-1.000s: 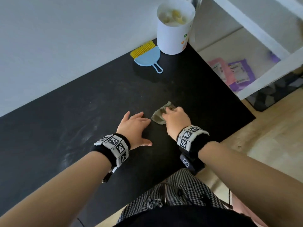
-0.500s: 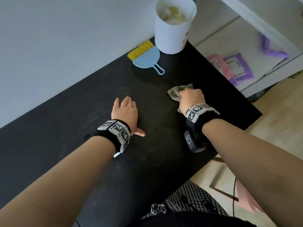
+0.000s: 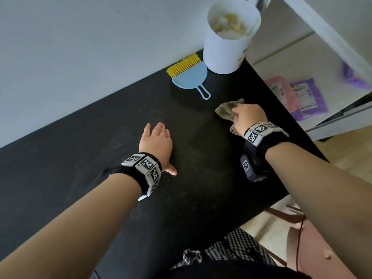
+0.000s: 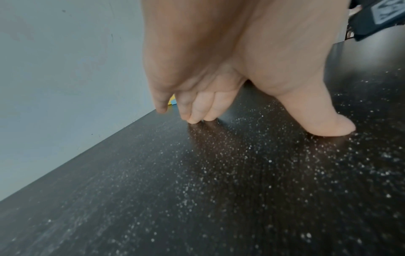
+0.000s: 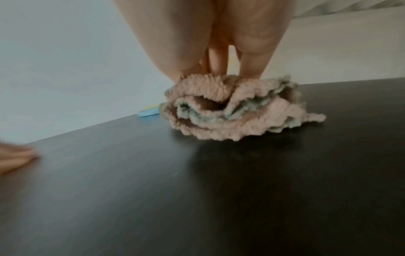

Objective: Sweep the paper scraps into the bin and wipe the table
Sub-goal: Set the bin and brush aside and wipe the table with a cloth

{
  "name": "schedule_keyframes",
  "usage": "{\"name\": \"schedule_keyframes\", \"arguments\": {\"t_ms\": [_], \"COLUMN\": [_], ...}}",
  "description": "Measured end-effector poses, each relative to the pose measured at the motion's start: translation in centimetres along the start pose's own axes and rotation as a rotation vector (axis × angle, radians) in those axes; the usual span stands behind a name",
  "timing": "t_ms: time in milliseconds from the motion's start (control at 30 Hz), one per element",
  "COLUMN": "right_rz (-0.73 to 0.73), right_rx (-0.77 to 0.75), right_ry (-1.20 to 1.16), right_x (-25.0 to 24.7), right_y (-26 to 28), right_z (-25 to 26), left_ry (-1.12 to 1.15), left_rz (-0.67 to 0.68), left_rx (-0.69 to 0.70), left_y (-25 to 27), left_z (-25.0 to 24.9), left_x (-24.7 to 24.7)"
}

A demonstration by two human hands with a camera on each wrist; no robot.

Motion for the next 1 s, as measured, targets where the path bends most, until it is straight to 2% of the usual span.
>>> {"name": "schedule_keyframes", "arguments": {"t_ms": [100, 233, 367, 433, 500, 600, 667, 800, 900, 967, 1000], "right_rz": [-0.01, 0.011, 0.102, 0.142, 0.119, 0.04, 0.016, 0.017, 0.116, 0.142, 0.136], "right_rx": [0.051, -0.226, -0.475, -0.485, -0.448, -0.229, -0.174, -0.377, -0.551, -0.584, -0.54], "right_ry": [0.074, 0.116, 0.172, 0.149, 0.13, 0.034, 0.049, 0.12, 0.22, 0.247, 0.227], "right_x": [-0.5, 2.3, 5.2, 5.5, 4.5, 1.5, 1.0, 2.4, 4.4, 4.6, 4.3], "right_y": [0.1, 3.6, 5.8, 5.3, 3.9, 1.6, 1.1, 3.2, 5.2, 5.4, 4.7], "right_z": [1.5, 8.6, 11.2, 10.6, 9.1, 6.1, 6.4, 11.9, 14.8, 15.2, 14.8], "left_ry": [-0.006, -0.005, 0.021, 0.032, 0.048, 0.058, 0.058, 0.123, 0.195, 0.211, 0.22], "left_rz": [0.001, 0.005, 0.005, 0.004, 0.007, 0.021, 0.024, 0.05, 0.07, 0.08, 0.08], "left_rx": [-0.013, -0.026, -0.045, -0.052, -0.074, -0.096, -0.127, -0.225, -0.283, -0.306, -0.303], "left_y": [-0.1, -0.2, 0.1, 0.2, 0.4, 0.5, 0.7, 1.9, 2.7, 2.5, 2.3], "left_z": [-0.1, -0.2, 0.0, 0.0, 0.1, 0.1, 0.2, 2.0, 4.9, 6.8, 7.6], "left_x": [-0.1, -0.1, 0.1, 0.2, 0.4, 0.6, 0.8, 1.9, 2.7, 3.1, 3.2]}}
Point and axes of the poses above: each hand's wrist, its own y-axis away from the middle knuckle, its own x-axis out of the palm, z = x × y, the point moved 7 cm from there along -y, towards the middle knuckle, and after that the axes turned 3 degrees about x, right-handed, at the moved point
